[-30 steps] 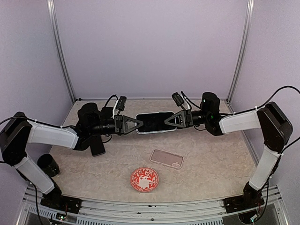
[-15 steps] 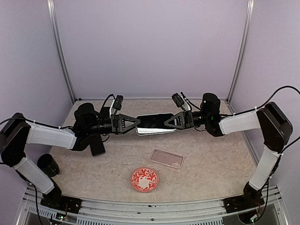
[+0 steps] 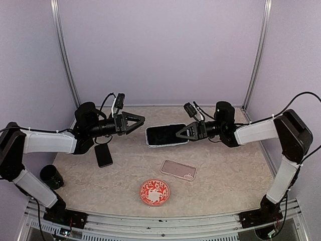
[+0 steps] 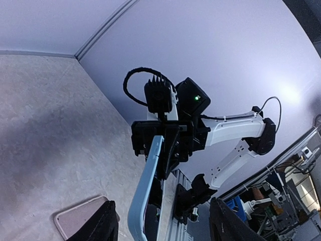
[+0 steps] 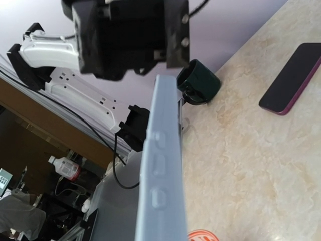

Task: Put the phone into the phone case
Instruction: Pass from the left arm to the right, then press the phone at the top left corner of the phone case.

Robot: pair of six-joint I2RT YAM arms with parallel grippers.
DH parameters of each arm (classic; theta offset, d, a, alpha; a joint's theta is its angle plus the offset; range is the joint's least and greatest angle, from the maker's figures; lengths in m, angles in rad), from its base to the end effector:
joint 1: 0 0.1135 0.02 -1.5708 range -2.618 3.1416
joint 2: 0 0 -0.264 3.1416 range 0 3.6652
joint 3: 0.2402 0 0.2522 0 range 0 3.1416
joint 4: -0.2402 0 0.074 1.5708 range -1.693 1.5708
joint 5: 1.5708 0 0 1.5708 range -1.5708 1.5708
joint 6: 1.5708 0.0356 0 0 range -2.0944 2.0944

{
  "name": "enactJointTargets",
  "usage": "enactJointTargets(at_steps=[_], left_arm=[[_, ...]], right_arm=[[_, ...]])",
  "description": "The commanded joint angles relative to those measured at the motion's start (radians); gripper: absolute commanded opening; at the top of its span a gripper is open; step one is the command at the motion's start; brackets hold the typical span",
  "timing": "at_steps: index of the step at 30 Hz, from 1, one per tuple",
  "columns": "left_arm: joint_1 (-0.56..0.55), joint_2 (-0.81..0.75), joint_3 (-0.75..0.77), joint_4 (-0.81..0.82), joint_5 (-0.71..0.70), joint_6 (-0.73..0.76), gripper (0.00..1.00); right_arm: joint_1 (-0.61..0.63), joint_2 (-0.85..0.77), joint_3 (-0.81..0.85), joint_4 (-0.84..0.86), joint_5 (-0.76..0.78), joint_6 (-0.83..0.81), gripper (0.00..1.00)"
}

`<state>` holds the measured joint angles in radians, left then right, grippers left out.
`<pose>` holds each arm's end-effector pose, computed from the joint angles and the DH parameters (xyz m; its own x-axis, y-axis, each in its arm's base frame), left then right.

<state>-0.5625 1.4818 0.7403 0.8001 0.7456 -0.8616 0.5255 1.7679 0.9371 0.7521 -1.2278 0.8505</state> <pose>0.2559 -0.1899 0.2611 -0.6998 -0.2179 -0.6803 0.6658 0.1458 -0.7317 0.3006 0.2130 0.2252 -0.7821 -0.1613 -0.6019 -0.5959 -0.0891 0.7981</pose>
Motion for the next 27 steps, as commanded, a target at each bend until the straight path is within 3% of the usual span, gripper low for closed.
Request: enactJointTargets(at_steps=[1, 11, 14, 22, 27], left_arm=[[-0.019, 0.025, 0.102, -0.242, -0.026, 0.138, 0.61], [-0.082, 0.095, 0.205, -0.425, -0.010, 0.251, 0.56], [-0.085, 0.097, 0.212, -0.442, -0.020, 0.266, 0.45], [-0.082, 0.088, 0.193, -0.384, 0.001, 0.249, 0.02], [-0.045, 0.082, 0.117, -0.177, 0.107, 0.112, 0.00]], right_arm=[[-0.007, -0.013, 0.010, 0.015, -0.023, -0.028, 0.00], [-0.007, -0.011, 0.019, -0.006, -0.013, -0.035, 0.00], [-0.007, -0.013, 0.021, -0.011, -0.012, -0.037, 0.00], [-0.007, -0.011, 0.025, -0.066, -0.019, -0.102, 0.00], [-0.024, 0.015, 0.030, -0.099, -0.040, -0.152, 0.00]])
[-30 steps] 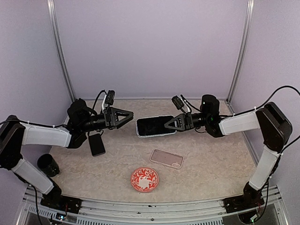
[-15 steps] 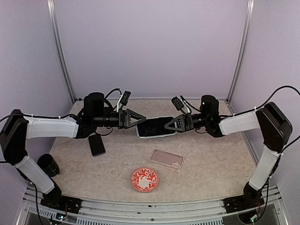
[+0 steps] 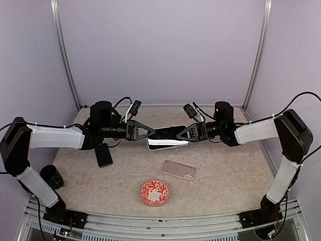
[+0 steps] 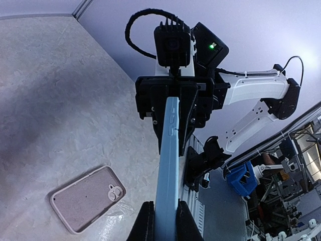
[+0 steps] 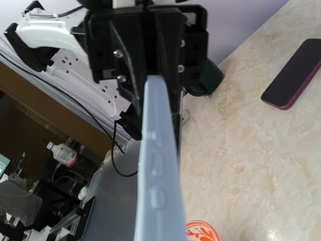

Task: Put the phone into the phone case
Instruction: Press the phone at the top left corner of the phone case.

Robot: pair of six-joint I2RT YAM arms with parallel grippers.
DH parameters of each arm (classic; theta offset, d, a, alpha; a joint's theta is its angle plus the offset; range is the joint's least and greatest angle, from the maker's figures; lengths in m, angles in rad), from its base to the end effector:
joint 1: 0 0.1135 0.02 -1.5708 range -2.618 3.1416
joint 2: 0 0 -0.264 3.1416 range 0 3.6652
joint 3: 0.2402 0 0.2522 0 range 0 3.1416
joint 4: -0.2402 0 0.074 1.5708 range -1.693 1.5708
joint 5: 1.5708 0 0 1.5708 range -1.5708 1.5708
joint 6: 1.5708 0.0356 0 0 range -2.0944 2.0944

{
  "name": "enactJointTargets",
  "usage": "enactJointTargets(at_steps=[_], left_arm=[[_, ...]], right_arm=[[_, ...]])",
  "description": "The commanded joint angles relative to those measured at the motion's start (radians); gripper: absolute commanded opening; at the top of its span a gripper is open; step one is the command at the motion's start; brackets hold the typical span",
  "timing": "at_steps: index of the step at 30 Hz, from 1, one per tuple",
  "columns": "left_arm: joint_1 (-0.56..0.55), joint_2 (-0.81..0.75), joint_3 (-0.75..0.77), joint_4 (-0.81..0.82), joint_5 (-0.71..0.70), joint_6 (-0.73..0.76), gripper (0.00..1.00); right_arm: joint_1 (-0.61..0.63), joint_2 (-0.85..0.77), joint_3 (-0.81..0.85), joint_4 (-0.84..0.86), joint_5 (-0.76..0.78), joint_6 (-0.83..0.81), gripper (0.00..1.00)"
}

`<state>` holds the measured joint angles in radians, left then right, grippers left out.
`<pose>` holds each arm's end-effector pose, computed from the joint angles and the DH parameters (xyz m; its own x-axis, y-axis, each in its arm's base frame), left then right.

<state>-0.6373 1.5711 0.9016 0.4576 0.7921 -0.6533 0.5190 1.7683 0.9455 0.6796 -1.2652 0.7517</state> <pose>0.2631 -0.2264 0.2517 -0.7282 0.0080 -0.6853 0.6733 0.1955 -0.7131 0.3012 0.2111 0.2215 -0.7521 -0.1930 -0.6301 -0.6231 -0.1028 0.7753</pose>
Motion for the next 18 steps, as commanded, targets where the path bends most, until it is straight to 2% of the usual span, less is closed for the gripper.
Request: enactJointTargets(at_steps=[1, 5, 7, 9, 13, 18], left_arm=[[0.036, -0.012, -0.055, 0.192, 0.073, -0.114, 0.00], [0.060, -0.034, -0.092, 0.289, 0.119, -0.180, 0.00], [0.068, -0.042, -0.094, 0.279, 0.121, -0.182, 0.00], [0.070, -0.053, -0.081, 0.202, 0.087, -0.144, 0.00], [0.057, -0.074, -0.018, -0.083, -0.136, -0.053, 0.00], [0.045, -0.081, -0.007, -0.197, -0.341, -0.152, 0.00]], right_arm=[[-0.024, 0.018, 0.020, -0.028, -0.002, -0.059, 0.00], [-0.051, 0.031, 0.016, -0.035, 0.009, -0.060, 0.00], [-0.057, 0.036, 0.017, -0.041, 0.019, -0.061, 0.00], [-0.058, 0.037, 0.019, -0.046, 0.029, -0.062, 0.00], [-0.056, 0.023, 0.051, -0.198, 0.106, -0.157, 0.00], [-0.050, -0.010, 0.080, -0.328, 0.214, -0.256, 0.00]])
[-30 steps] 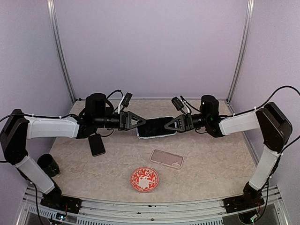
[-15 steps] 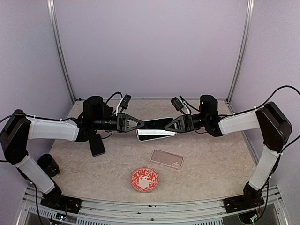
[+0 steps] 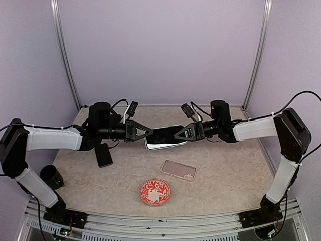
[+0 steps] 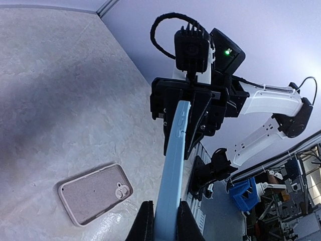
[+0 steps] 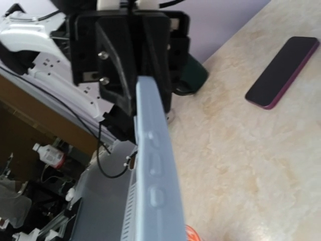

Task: Put the phone into the phone case
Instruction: Press the phone at the top left corner of the phone case, then press the phone at the bottom left corner of the phone case.

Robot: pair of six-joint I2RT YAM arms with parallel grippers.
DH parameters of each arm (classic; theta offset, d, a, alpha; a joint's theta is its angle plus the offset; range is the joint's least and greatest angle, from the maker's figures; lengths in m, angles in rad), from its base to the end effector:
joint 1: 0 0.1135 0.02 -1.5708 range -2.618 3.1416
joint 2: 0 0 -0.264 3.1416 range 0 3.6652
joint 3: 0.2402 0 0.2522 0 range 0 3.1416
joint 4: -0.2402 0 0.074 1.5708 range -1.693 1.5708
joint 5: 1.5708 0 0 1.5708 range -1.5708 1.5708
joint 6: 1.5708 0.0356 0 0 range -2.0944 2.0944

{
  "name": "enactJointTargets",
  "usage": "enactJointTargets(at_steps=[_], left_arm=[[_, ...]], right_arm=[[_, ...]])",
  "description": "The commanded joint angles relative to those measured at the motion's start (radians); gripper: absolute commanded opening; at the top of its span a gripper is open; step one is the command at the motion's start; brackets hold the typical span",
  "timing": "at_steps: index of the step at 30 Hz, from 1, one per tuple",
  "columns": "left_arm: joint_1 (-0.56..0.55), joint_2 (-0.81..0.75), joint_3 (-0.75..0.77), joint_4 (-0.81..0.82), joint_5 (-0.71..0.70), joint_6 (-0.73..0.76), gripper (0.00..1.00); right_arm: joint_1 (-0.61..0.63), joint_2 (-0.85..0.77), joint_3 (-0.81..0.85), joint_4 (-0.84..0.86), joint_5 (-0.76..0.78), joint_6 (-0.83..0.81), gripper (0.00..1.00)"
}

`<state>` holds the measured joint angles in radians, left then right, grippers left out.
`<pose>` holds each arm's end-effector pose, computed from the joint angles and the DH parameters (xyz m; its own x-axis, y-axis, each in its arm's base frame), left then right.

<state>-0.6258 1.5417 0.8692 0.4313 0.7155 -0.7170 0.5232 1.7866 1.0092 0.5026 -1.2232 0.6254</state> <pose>0.2613 -0.2177 0.2476 -0.7757 -0.0513 -0.6290 0.5952 0.2718 -0.7562 0.3091 0.2169 0.2189 -0.7491 -0.2019 -0.6310 -0.6359 -0.0480 0.7703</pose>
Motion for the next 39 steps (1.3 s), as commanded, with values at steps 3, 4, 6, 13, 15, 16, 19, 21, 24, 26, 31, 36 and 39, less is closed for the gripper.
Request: enactJointTargets(at_steps=[3, 4, 6, 13, 15, 16, 19, 21, 24, 26, 31, 36, 39], left_arm=[[0.016, -0.048, 0.030, -0.188, -0.318, -0.130, 0.09], [0.007, -0.045, 0.036, -0.190, -0.319, -0.133, 0.13], [-0.007, -0.035, 0.055, -0.186, -0.295, -0.131, 0.22], [-0.019, -0.013, 0.026, -0.074, -0.202, -0.126, 0.59], [-0.015, -0.010, 0.017, -0.073, -0.207, -0.119, 0.64], [-0.011, -0.010, 0.010, -0.072, -0.210, -0.120, 0.65], [0.006, -0.006, -0.007, -0.060, -0.216, -0.133, 0.73], [0.017, -0.005, -0.005, -0.047, -0.209, -0.146, 0.77], [0.028, 0.005, 0.022, -0.043, -0.193, -0.155, 0.81], [0.032, 0.020, 0.050, -0.051, -0.175, -0.152, 0.82], [0.032, 0.076, 0.085, -0.007, -0.117, -0.182, 0.82], [0.032, 0.119, 0.085, 0.091, -0.072, -0.235, 0.82], [0.027, 0.133, 0.101, 0.121, -0.061, -0.248, 0.80]], right_arm=[[-0.043, -0.040, 0.024, -0.178, 0.212, -0.154, 0.00], [-0.038, -0.043, 0.026, -0.185, 0.221, -0.159, 0.00], [-0.032, -0.047, 0.028, -0.179, 0.223, -0.154, 0.00], [-0.031, -0.087, -0.006, 0.044, 0.149, 0.022, 0.00], [-0.032, -0.098, -0.001, 0.075, 0.148, 0.062, 0.00], [-0.032, -0.103, 0.004, 0.081, 0.152, 0.077, 0.00], [-0.041, -0.106, 0.018, 0.081, 0.188, 0.167, 0.00], [-0.049, -0.101, 0.014, 0.125, 0.205, 0.294, 0.00], [-0.054, -0.092, -0.001, 0.201, 0.226, 0.427, 0.00], [-0.054, -0.093, -0.008, 0.239, 0.235, 0.487, 0.00], [-0.054, -0.107, -0.012, 0.238, 0.259, 0.530, 0.00], [-0.054, -0.105, -0.022, 0.221, 0.269, 0.530, 0.00], [-0.053, -0.099, -0.037, 0.245, 0.271, 0.544, 0.00]])
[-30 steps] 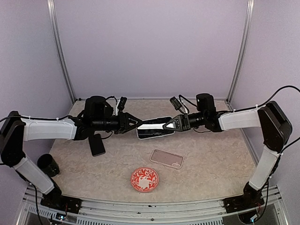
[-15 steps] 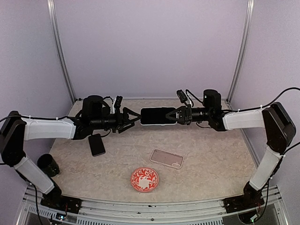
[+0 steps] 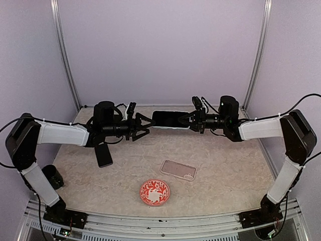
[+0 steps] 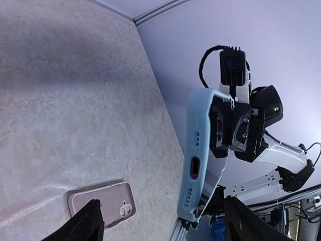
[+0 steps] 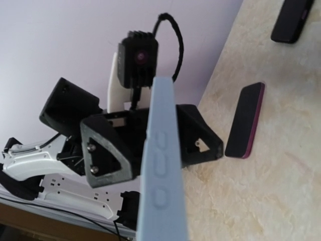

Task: Put the phone into the phone case
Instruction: Press the phone at the bottom left corner of the phone case.

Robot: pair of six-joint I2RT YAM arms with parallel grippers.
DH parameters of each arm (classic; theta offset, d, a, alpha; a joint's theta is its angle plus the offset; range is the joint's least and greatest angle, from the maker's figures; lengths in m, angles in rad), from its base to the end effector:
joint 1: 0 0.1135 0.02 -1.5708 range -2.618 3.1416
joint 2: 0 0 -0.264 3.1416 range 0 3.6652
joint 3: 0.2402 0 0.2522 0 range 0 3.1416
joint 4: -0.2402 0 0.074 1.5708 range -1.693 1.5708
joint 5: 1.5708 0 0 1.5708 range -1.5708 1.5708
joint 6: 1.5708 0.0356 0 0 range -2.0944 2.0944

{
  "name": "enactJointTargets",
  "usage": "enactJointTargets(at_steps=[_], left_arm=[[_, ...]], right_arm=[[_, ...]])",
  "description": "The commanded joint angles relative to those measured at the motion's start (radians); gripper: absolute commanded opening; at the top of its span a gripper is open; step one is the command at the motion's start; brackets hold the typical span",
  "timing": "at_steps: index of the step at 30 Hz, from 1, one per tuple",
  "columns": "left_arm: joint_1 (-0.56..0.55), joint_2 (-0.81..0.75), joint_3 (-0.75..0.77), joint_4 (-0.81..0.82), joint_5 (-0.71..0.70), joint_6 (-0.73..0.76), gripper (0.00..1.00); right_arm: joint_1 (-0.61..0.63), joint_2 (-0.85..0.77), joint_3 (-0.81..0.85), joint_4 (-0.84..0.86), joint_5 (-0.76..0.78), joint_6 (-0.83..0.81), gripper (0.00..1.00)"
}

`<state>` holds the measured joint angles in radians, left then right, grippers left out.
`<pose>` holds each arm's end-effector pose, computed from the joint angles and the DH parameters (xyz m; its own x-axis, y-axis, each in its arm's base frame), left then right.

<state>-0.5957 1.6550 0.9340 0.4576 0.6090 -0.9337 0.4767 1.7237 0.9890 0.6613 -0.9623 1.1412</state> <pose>0.2911 -0.2219 0.2331 -0.8656 -0.2097 -0.4546 0.3725 0.3370 -0.8647 0.3209 0.1986 0.2478 -0.9266 0.1064 -0.3607 -0.3528 0.0858 0.9317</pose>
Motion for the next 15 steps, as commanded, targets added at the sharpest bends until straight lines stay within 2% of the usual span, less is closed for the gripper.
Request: enactJointTargets(at_steps=[1, 5, 15], left_arm=[[-0.006, 0.023, 0.044, 0.095, 0.047, -0.032, 0.78], [-0.014, 0.048, 0.072, 0.110, 0.050, -0.041, 0.73], [-0.034, 0.085, 0.086, 0.164, 0.072, -0.076, 0.52]], right_arm=[[-0.006, -0.032, -0.019, 0.087, 0.010, 0.029, 0.00], [-0.004, -0.019, -0.028, 0.095, 0.011, 0.027, 0.00], [-0.003, 0.007, -0.041, 0.130, 0.016, 0.039, 0.00]])
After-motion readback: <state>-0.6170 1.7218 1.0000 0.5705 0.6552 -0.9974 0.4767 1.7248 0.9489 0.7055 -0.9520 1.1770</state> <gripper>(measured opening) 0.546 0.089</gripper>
